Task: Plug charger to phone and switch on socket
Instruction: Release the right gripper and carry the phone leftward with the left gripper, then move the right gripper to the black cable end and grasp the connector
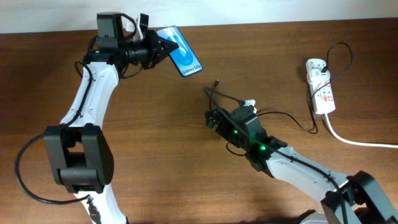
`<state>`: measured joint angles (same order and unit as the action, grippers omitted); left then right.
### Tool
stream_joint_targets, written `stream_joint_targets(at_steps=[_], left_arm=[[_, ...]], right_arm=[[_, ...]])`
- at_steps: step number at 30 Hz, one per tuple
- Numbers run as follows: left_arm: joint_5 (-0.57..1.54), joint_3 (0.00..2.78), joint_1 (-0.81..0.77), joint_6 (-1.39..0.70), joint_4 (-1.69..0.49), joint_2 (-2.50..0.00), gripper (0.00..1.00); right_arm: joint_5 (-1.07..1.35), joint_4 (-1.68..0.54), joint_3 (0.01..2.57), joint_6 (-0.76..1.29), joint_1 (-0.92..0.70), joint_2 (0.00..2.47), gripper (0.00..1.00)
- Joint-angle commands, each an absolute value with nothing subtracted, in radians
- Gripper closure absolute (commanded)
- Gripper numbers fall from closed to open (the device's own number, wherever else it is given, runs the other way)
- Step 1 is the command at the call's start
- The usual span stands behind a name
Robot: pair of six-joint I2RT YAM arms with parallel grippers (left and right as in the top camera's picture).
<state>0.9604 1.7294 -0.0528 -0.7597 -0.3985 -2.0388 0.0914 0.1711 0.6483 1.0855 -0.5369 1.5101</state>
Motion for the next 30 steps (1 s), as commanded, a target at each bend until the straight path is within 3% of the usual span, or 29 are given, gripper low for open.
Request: stream_joint_targets(at_steps=[1, 4, 9, 16, 22, 30], left_arm=[[1.006, 1.735, -0.027, -0.708, -0.391, -2.038, 1.0], [1.056, 1.735, 0.02, -0.683, -0.397, -2.038, 1.0], [1.117, 1.735, 0.04, -0.656, -0.414, -2.038, 1.0], [1.13, 1.735, 0.083, -0.649, -0.413, -2.038, 1.0], [1.137, 1.735, 0.184, -0.649, -0.413, -2.038, 1.0], [1.191, 1.735, 0.196, -0.649, -0.417, -2.038, 1.0]], right_arm=[[0.243, 0.134, 0.657, 0.795, -0.541, 1.468, 0.02], [0.25, -0.151, 0.783, 0.657, -0.541, 1.443, 0.02], [0.066, -0.731, 1.183, 0.476, -0.541, 1.443, 0.02], [0.102, -0.85, 1.317, 0.486, -0.45, 1.444, 0.01], [0.185, -0.848, 1.374, 0.495, -0.437, 1.484, 0.14], [0.245, -1.051, 1.893, 0.497, -0.345, 1.919, 0.32]])
